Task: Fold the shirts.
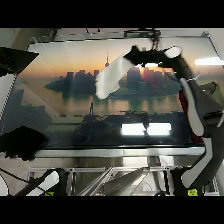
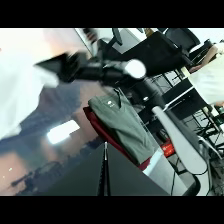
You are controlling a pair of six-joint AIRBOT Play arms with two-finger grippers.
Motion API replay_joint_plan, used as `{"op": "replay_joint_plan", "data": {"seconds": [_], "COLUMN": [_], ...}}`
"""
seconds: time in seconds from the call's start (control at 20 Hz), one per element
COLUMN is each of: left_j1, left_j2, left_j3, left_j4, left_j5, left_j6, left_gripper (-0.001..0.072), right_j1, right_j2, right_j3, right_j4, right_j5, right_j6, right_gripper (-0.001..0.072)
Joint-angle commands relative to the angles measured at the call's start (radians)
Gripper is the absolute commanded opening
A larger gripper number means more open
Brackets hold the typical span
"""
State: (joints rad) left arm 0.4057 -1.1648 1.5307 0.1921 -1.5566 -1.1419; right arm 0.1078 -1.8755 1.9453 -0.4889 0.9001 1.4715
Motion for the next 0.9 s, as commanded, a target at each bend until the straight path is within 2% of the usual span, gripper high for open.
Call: {"op": "replay_joint_plan", "data": {"seconds": [0.0, 0.15, 0.3, 0.5, 0.55, 0.65, 0.85], "left_j1": [0.001, 0.001, 0.001, 0.001, 0.001, 0.001, 0.001], "left_j2": [0.000, 0.000, 0.000, 0.000, 0.000, 0.000, 0.000], "left_j3": [0.000, 0.000, 0.000, 0.000, 0.000, 0.000, 0.000], "left_j4": [0.000, 0.000, 0.000, 0.000, 0.000, 0.000, 0.000], "left_j5": [-0.028, -0.052, -0.057, -0.059, -0.060, -0.061, -0.097], "left_j6": [0.000, 0.000, 0.001, 0.001, 0.001, 0.001, 0.001], "left_gripper": [0.0013, 0.0012, 0.0012, 0.0012, 0.0012, 0.0012, 0.0012], "right_j1": [-0.182, -0.372, -0.530, -0.600, -0.602, -0.617, -0.621], "right_j2": [0.163, 0.301, 0.414, 0.544, 0.574, 0.638, 0.751], "right_j3": [0.006, 0.005, 0.004, -0.066, -0.121, -0.277, -0.639], "right_j4": [-0.128, -0.317, -0.530, -1.157, -1.254, -1.299, -1.299], "right_j5": [-0.050, 0.051, 0.278, 0.723, 0.785, 0.805, 0.681], "right_j6": [0.268, 0.534, 0.686, 0.815, 0.813, 0.792, 0.858], "right_gripper": [0.0015, 0.0016, 0.0016, 0.0015, 0.0015, 0.0016, 0.0016]}}
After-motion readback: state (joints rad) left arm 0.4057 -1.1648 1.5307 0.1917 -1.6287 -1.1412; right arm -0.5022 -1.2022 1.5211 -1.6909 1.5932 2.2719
